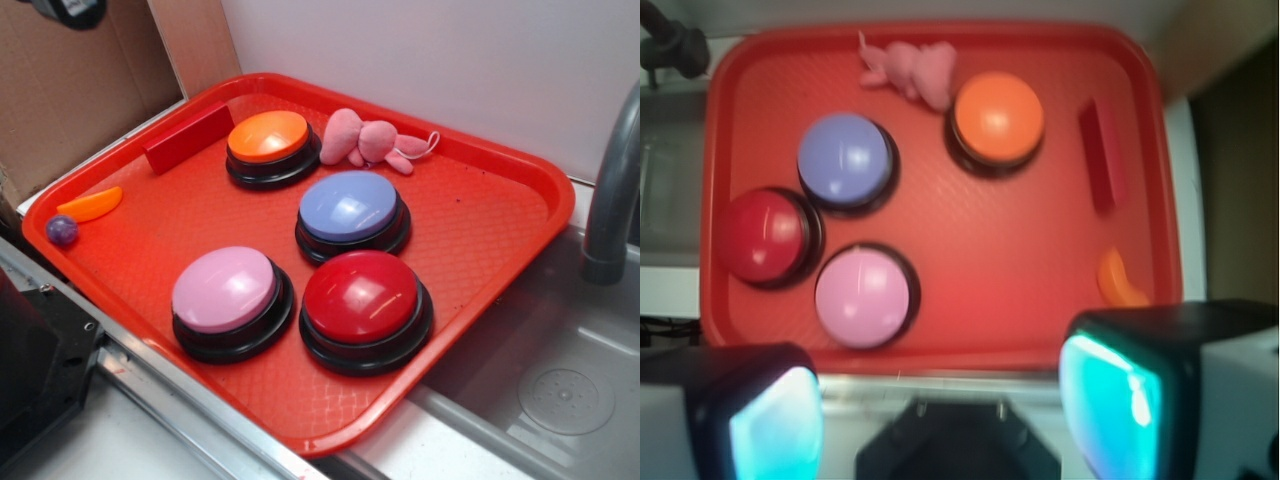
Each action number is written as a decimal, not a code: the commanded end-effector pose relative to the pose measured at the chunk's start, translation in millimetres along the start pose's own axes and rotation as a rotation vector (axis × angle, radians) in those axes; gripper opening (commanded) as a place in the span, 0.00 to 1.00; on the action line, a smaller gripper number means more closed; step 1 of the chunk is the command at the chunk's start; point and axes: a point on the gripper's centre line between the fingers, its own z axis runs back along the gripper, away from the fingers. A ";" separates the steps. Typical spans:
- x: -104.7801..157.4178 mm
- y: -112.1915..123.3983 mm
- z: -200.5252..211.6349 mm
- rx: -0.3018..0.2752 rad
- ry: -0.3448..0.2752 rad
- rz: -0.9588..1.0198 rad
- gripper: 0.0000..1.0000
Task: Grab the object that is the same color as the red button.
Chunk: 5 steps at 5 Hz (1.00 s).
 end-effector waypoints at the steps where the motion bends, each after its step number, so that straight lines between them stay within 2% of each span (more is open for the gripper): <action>1: 36.9 43.8 -48.8 -0.046 -0.108 -0.055 1.00; 2: 50.5 76.3 -75.8 -0.078 -0.120 -0.054 1.00; 3: 58.7 98.9 -100.7 -0.080 -0.125 -0.018 1.00; 5: 58.7 147.3 -141.1 -0.029 -0.114 0.081 1.00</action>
